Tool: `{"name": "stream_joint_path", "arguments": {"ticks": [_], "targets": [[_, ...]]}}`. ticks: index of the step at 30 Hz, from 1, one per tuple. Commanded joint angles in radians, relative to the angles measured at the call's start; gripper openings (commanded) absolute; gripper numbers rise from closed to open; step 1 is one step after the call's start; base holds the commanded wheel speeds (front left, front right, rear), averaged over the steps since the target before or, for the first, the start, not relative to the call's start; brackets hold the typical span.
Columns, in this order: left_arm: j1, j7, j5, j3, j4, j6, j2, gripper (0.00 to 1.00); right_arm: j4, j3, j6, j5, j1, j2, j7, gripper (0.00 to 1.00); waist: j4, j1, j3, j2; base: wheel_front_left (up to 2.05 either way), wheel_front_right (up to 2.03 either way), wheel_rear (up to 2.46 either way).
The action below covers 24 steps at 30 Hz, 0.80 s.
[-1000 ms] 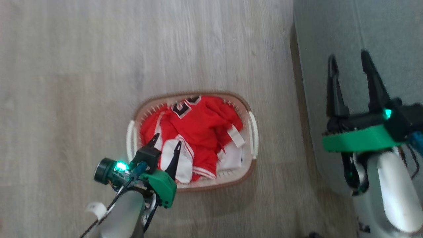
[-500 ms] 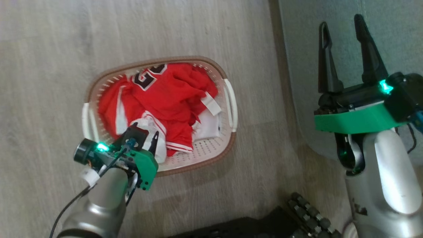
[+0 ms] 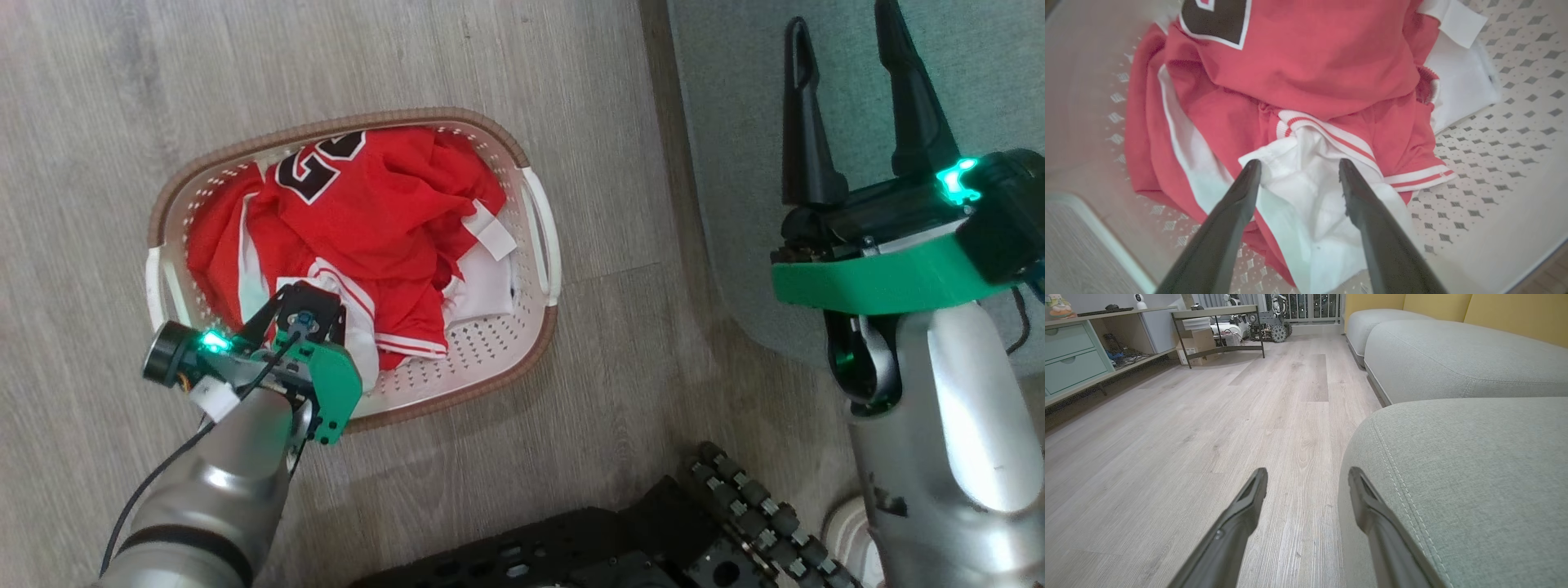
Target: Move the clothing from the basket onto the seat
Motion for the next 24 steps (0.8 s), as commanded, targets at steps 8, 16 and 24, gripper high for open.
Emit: {"name": "stream_joint_path", "arguments": {"ticks": [8, 16, 24], "targets": [[-0.004, 0.034, 0.016, -0.017, 0.028, 0.014, 0.015, 0.0, -0.03, 0.022, 0.007, 0.013, -0.003, -0.004, -0.009, 1.0, -0.008, -0.0001, 0.005, 0.0, 0.0, 0.0, 0.0], [0.005, 0.007, -0.003, -0.025, 0.034, 0.009, 0.007, 0.0, -0.014, 0.008, 0.007, 0.013, 0.003, -0.004, -0.009, 1.0, 0.009, -0.0001, -0.042, 0.0, 0.0, 0.0, 0.0], [0.015, -0.029, -0.048, -0.019, -0.062, -0.018, -0.018, 0.0, 0.024, -0.006, 0.007, 0.0, 0.034, -0.004, -0.009, 1.0, 0.056, -0.0001, -0.163, 0.0, 0.0, 0.0, 0.0]]}}
